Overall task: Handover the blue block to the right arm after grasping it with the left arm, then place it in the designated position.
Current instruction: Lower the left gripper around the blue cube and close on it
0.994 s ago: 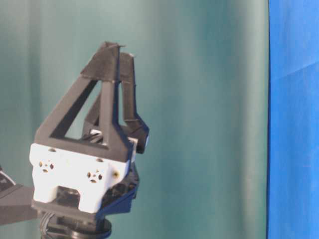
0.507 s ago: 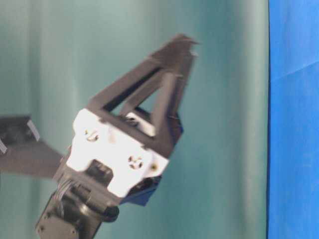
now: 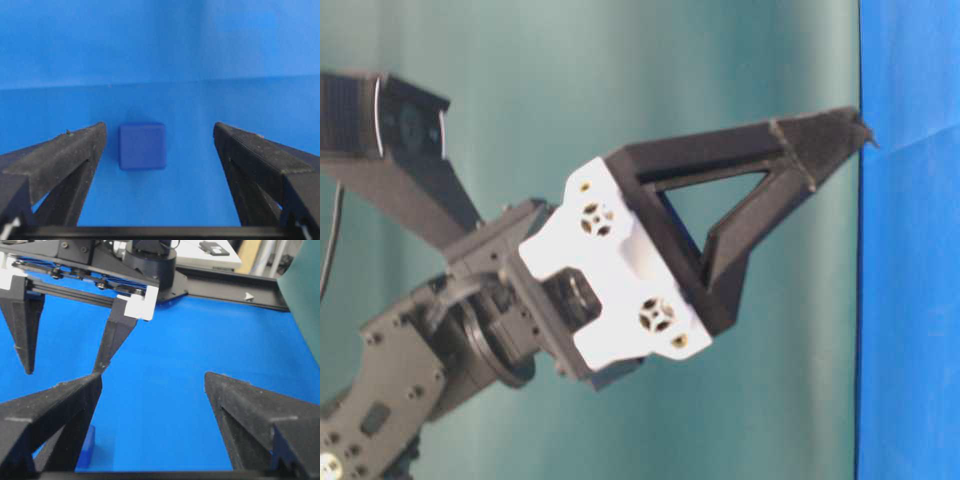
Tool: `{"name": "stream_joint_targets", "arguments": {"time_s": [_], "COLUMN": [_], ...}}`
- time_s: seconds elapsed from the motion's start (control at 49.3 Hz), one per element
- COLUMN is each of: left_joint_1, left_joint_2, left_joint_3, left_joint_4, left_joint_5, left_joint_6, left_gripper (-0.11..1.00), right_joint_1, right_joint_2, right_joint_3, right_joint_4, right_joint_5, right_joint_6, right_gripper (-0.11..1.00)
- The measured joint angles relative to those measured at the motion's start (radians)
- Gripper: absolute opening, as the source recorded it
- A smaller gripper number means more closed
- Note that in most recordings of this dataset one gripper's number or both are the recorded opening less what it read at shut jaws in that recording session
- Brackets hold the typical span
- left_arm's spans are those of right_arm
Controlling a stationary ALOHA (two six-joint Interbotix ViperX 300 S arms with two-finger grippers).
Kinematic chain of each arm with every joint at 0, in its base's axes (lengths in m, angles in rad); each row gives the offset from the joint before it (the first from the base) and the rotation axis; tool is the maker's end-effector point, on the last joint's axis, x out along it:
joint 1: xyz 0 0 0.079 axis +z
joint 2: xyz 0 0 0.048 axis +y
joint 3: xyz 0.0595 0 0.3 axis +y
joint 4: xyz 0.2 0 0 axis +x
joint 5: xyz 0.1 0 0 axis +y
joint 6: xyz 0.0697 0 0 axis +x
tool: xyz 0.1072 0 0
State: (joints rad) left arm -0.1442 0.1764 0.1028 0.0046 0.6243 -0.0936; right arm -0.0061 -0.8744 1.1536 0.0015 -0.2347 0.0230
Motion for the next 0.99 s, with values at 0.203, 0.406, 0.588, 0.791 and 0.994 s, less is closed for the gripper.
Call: {"name": "stream_joint_targets", "arguments": {"time_s": [0.203,0.406,0.588,0.791,0.994], "left_joint_1": [0.0,0.0,0.002,0.002,0.002], "left_joint_2": [0.008,0.008,0.006,0.008,0.006], "left_joint_3": [-0.017,-0.017,-0.017,-0.017,-0.017], "left_joint_4": [0.005,0.006,0.005,0.006,0.005], "left_joint_5": [0.041,0.043,0.043,0.043,0.043], "left_joint_6": [0.0,-0.002,0.0,0.0,0.0], "left_gripper": [0.91,0.91,0.91,0.91,0.91], "right_joint_1": [0.0,0.0,0.0,0.0,0.0], "right_joint_2": [0.0,0.0,0.002,0.0,0.002], "right_joint_3": [0.0,-0.002,0.0,-0.002,0.0], "right_joint_4": [0.0,0.0,0.0,0.0,0.0], "right_joint_5": [0.0,0.0,0.0,0.0,0.0], "right_joint_6": [0.0,0.0,0.0,0.0,0.0], "right_gripper": [0.96,0.96,0.96,0.96,0.96]}}
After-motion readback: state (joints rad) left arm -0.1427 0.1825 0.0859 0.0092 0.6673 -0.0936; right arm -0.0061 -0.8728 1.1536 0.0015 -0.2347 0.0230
